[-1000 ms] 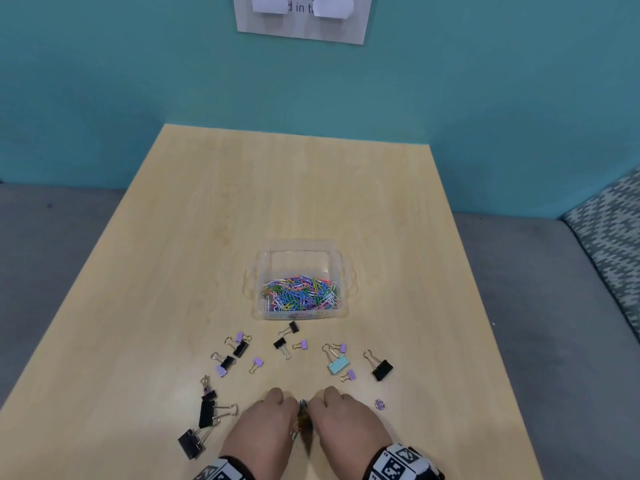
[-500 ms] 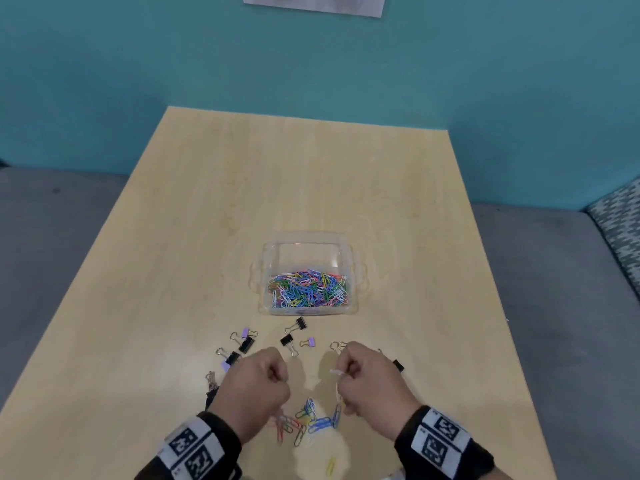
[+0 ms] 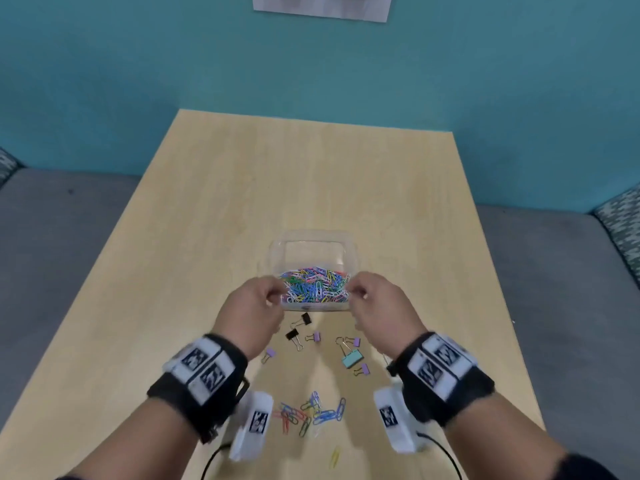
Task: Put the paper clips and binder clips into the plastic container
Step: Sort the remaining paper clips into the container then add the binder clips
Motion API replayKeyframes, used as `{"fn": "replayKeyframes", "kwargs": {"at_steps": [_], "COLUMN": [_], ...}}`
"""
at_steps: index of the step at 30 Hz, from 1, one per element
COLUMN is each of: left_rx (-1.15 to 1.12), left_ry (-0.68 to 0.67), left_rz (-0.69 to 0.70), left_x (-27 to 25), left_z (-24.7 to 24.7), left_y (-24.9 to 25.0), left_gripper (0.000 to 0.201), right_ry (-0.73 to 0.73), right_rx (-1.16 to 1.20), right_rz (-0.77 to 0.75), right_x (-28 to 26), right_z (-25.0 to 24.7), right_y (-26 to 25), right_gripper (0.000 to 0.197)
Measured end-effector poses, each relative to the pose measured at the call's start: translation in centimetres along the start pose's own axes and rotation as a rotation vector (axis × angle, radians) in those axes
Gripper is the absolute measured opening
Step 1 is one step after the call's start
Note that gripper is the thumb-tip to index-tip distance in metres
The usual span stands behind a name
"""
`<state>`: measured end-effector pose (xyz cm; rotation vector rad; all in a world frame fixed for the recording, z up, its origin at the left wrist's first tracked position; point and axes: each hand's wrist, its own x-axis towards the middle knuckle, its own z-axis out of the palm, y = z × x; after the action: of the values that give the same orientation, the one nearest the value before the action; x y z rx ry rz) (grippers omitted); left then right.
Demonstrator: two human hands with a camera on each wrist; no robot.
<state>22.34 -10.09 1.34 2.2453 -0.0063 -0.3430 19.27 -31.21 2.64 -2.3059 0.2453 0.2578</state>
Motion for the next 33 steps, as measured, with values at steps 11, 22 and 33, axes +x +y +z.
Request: {"fn": "replayKeyframes", "kwargs": {"at_steps": [11,22,33], "left_rx": [0.475,0.519,0.612], "left_ry": [-0.383,-0.284,-0.328], "left_rz": [0.119,0.286,0.272], "left_x": [-13.0,-10.0,-10.8], "left_z": [3.5,6.8,6.8], "left_y": [-8.3,-6.8,-6.0], "left_gripper": [0.071,0.034,0.008], "right_ry": [-0.371,-0.153,-0.227], "right_rx": [-0.452,-0.402,-0.534], "right_rz": [-0.069,-0.249,-0.281], "right_x": [-14.9,-10.9,-10.8], "right_z": [6.8,10.8,10.6], "right_y": [7.1,5.9,5.3], "right_gripper": [0.086,0.030,0.036]}}
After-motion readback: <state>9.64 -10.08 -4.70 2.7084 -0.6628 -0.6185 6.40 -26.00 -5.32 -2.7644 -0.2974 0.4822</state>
